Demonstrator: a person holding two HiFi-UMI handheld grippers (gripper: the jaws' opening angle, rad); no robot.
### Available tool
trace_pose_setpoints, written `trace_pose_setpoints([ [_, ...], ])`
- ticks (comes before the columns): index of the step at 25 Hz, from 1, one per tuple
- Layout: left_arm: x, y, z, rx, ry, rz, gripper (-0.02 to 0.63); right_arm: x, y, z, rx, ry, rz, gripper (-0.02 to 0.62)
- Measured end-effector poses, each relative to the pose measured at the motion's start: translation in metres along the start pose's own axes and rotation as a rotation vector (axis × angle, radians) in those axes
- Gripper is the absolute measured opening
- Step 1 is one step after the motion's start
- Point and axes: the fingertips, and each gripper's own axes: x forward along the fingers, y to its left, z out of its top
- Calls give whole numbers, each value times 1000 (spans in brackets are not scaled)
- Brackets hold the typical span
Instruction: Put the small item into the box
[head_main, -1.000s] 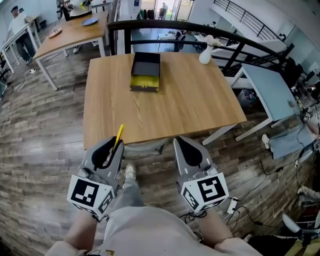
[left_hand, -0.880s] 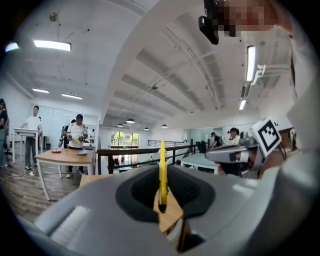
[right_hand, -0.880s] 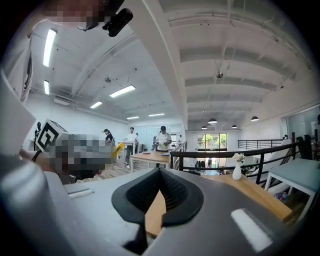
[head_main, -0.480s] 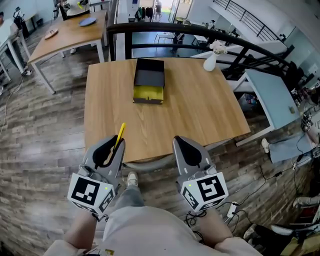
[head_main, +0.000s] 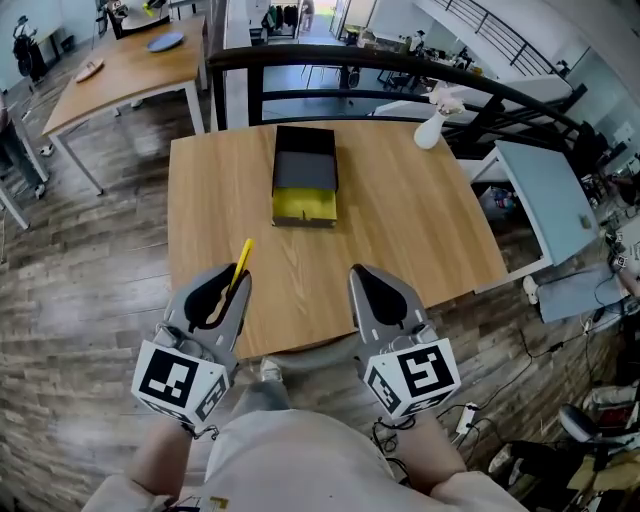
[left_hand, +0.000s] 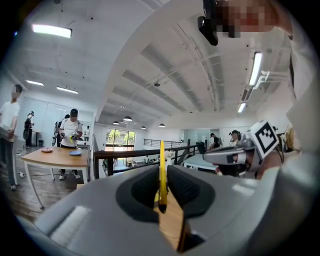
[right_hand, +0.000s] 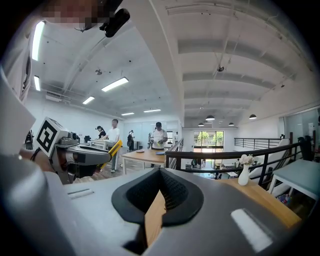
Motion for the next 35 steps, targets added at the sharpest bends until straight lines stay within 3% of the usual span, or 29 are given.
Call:
trace_pose_setpoints([
  [12,59,47,-9,-42,30,-17,48,64,-34,6,13,25,-33,0],
  [24,81,34,-7,-45,53,73,48,76,-77,-11,37,37,46,0],
  [35,105,34,-9,-38,65,105,49,89,-105,-22,49,53,60,0],
])
